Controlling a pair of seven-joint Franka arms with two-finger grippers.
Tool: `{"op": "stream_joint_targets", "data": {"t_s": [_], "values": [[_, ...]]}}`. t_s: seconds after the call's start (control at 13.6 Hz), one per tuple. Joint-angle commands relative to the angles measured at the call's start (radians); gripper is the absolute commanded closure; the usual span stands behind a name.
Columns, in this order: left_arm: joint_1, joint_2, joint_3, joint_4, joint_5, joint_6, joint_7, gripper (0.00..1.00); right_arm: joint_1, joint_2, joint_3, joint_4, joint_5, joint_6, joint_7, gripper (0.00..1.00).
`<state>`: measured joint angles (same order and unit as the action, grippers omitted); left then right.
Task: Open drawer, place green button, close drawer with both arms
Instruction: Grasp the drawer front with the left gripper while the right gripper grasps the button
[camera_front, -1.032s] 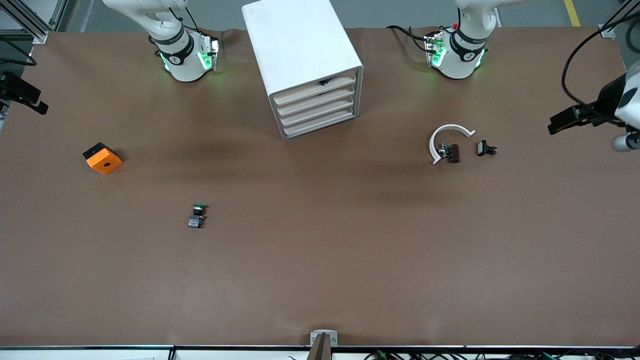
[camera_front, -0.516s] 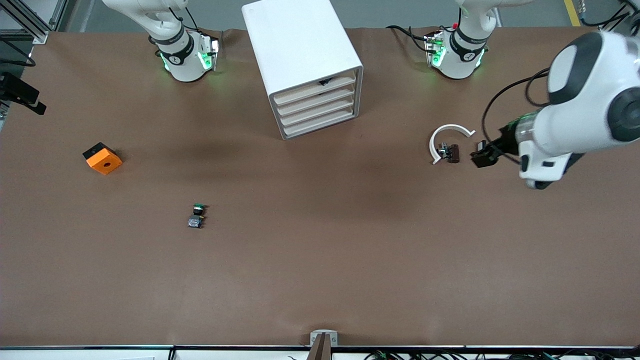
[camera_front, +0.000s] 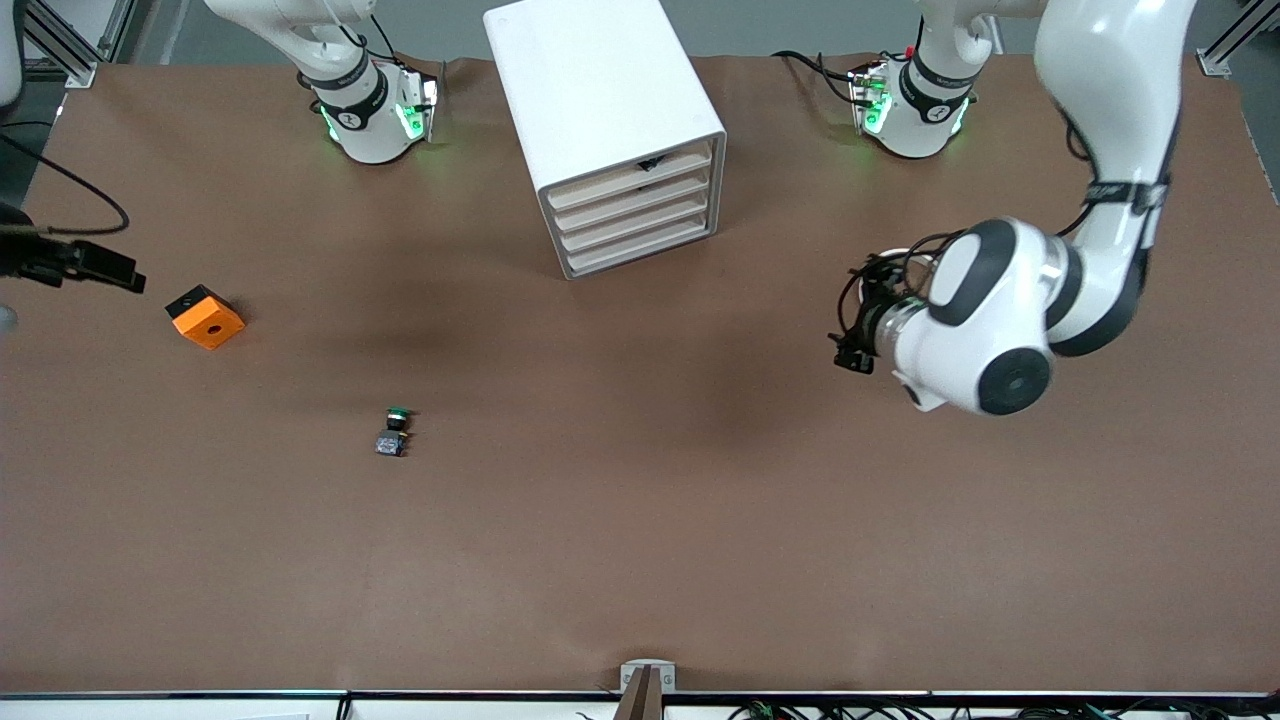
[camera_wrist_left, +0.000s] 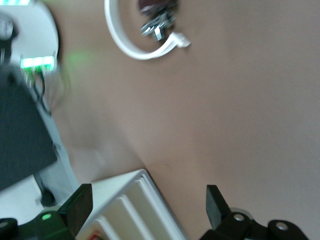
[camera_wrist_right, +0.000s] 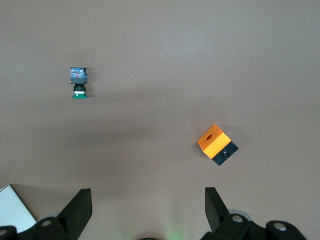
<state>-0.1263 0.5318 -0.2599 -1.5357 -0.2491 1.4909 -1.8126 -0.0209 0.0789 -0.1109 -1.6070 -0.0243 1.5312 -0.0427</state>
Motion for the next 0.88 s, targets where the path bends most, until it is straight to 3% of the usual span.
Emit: {"op": "stream_joint_targets", "data": {"t_s": [0.0,0.15,0.37,0.52,0.66,0.81], "values": [[-0.053,0.138,0.001,0.097,-0.044,0.0,-0.235,0.0,-0.001,0.012,0.004,0.038,-0.005,-0.02,0.012,0.0],[-0.091,0.192,0.002,0.101,-0.103,0.006,-0.277,0.0,0.039,0.042,0.01,0.009,0.004,0.039,0.061,0.0],[-0.127,0.259,0.002,0.1,-0.227,0.048,-0.301,0.0,0.14,0.097,0.01,-0.114,0.059,0.284,0.217,0.0],[-0.156,0.281,0.005,0.098,-0.346,0.078,-0.303,0.0,0.179,0.163,0.01,-0.116,0.066,0.357,0.224,0.0],[-0.185,0.299,0.01,0.094,-0.39,0.083,-0.319,0.0,0.185,0.228,0.01,-0.116,0.102,0.423,0.222,0.0],[-0.228,0.339,0.011,0.094,-0.409,0.083,-0.368,0.1,0.203,0.28,0.011,-0.117,0.113,0.489,0.222,0.0]]}}
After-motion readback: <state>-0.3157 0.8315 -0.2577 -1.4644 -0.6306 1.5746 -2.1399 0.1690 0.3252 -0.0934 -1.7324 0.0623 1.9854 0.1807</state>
